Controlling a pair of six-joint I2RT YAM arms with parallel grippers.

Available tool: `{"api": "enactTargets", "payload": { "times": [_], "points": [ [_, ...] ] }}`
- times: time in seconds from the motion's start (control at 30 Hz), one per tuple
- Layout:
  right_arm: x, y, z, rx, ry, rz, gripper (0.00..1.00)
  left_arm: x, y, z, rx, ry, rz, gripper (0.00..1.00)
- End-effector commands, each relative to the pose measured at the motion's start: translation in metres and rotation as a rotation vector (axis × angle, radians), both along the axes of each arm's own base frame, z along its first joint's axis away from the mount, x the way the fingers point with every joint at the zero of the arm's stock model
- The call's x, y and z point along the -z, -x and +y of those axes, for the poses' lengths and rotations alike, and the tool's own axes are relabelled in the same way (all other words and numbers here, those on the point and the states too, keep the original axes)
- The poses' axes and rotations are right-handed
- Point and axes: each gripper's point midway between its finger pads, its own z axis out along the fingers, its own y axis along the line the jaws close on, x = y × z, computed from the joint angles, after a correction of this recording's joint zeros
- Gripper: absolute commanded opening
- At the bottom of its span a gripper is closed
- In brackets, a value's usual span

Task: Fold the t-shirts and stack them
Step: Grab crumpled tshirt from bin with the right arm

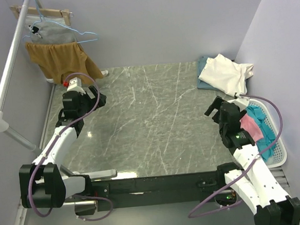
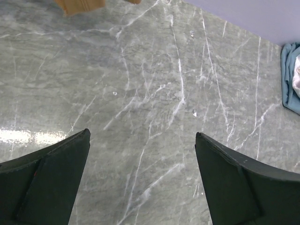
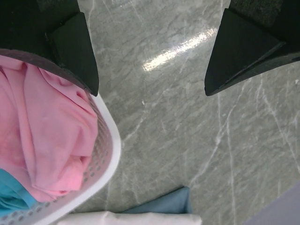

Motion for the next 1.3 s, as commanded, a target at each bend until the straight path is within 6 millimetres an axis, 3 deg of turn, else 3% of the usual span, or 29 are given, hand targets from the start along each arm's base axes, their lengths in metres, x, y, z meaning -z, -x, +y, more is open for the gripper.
{"api": "enactTargets", "payload": {
  "times": [0.0,0.03,0.1,0.23,0.37,0.47,0.57,0.8,1.0,1.27],
  "points": [
    [-0.004,0.011,-0.019,0.149,-0.009,0.028,1.0,-0.016,-0.004,-0.011,0.053,0.023,-0.053,0.99],
    [0.001,0.018,-0.029,0.217,0.01,0.073,1.0,-0.01,-0.006,-0.014,0.066,0.027,-0.031,0.99],
    [-0.008,0.015,-0.035,0.248,0.037,0.081,1.0,-0.011,-0.006,-0.027,0.149,0.04,-0.023,1.0],
    [-0.011,0.029,-0.057,0.38,0.086,0.119,1.0,0.017,-0.012,-0.036,0.187,0.075,0.088,0.99],
    [-0.008,0.039,-0.082,0.491,0.102,0.125,1.0,0.033,-0.023,-0.026,0.144,0.021,0.161,1.0],
    [-0.001,0.043,-0.095,0.525,0.114,0.168,1.0,0.032,-0.033,-0.022,0.12,0.014,0.173,1.0],
    [0.008,0.047,-0.106,0.57,0.11,0.221,1.0,0.036,-0.029,-0.037,0.185,0.072,0.148,0.99],
    [0.021,0.092,-0.156,0.871,0.049,0.284,1.0,0.058,-0.021,-0.038,0.231,0.041,0.186,0.99],
    [0.033,0.096,-0.164,0.901,0.0,0.296,1.0,0.067,-0.022,-0.027,0.221,-0.019,0.229,0.99],
    [0.052,0.101,-0.183,0.943,-0.032,0.381,0.99,0.072,-0.019,-0.038,0.275,0.027,0.236,0.99]
  ]
}}
